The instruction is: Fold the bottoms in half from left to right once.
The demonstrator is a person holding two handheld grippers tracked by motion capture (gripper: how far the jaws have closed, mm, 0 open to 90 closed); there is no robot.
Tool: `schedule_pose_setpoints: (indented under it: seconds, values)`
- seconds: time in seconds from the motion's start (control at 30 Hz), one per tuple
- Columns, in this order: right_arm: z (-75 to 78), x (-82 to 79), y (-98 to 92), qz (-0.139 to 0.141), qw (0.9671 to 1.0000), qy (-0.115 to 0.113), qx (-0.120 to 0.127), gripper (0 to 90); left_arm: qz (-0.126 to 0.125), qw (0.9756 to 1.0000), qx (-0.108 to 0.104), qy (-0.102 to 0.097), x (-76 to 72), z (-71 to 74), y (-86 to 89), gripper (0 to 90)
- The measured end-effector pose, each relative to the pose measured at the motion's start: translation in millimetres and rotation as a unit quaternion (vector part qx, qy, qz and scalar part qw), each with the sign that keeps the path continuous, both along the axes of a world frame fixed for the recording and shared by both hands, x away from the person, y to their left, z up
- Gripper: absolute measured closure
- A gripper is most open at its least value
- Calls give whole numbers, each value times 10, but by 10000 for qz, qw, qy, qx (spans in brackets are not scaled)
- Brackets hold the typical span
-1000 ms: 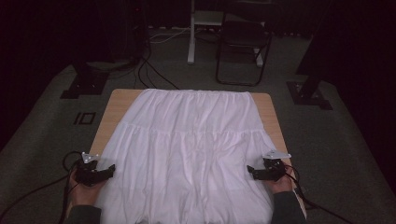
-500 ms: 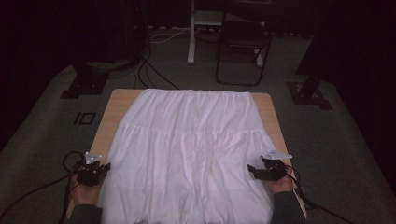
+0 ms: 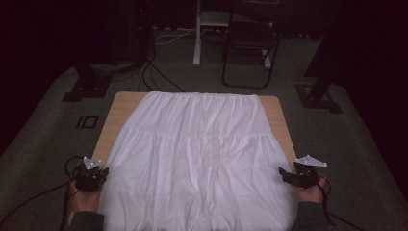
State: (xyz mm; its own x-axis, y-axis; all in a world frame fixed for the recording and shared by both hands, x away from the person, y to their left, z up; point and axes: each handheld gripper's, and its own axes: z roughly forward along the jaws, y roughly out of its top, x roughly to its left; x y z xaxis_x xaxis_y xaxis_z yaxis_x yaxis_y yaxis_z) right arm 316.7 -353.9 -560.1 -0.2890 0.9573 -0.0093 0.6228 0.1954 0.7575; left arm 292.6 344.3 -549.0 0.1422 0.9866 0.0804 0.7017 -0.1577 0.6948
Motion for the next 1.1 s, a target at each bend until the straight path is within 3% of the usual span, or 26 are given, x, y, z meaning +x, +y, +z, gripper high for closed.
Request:
schedule_pose_setpoints:
  seconds: [0.03, 0.13, 0.23, 0.3, 0.37, 0.43, 0.5, 0.6, 0.7, 0.73, 0.83, 0.9, 1.0, 1.1]
  values:
    - [0, 0, 0, 0, 10000, 0, 0, 249, 0, 10000, 0, 0, 0, 0, 0, 879]
    - [-106, 57, -15, -8, 9995, 284, 110, 124, 62, 10000, 19, -51, -1, 11, 19, 879]
    - [-129, 73, 20, 25, 9995, 315, 26, 138, 113, 9999, 21, -82, -2, 18, 40, 879]
    - [-111, 63, 30, 147, 9995, 263, 37, 306, 163, 9998, 68, -105, -5, 29, 56, 880]
    - [-67, 47, 28, 281, 9992, 266, 26, 626, 262, 9995, 114, -161, -15, 52, 69, 881]
    - [-50, 50, 15, 232, 9992, 316, 34, 803, 362, 9990, 161, -222, -25, 79, 90, 882]
    - [-50, 51, -2, 173, 9993, 331, 70, 860, 470, 9984, 169, -248, -33, 102, 130, 883]
    - [-54, 51, -19, 152, 9993, 328, 133, 866, 775, 9963, 248, -277, -38, 133, 221, 885]
    - [-56, 49, -13, 165, 9993, 312, 103, 865, 1226, 9909, 391, -394, -61, 198, 347, 886]
    - [-57, 49, -13, 163, 9993, 308, 123, 865, 1430, 9874, 519, -440, -74, 221, 386, 886]
    - [-63, 48, -18, 167, 9992, 295, 188, 863, 2068, 9734, 858, -495, -106, 280, 491, 887]
    - [-66, 48, -15, 179, 9992, 289, 224, 863, 2192, 9681, 1109, -485, -124, 296, 505, 887]
    - [-68, 58, 9, 252, 9989, 290, 257, 860, 2047, 9710, 1117, -524, -163, 306, 462, 886]
    - [-68, 71, 36, 304, 9988, 286, 254, 856, 1821, 9767, 928, -660, -215, 383, 400, 885]
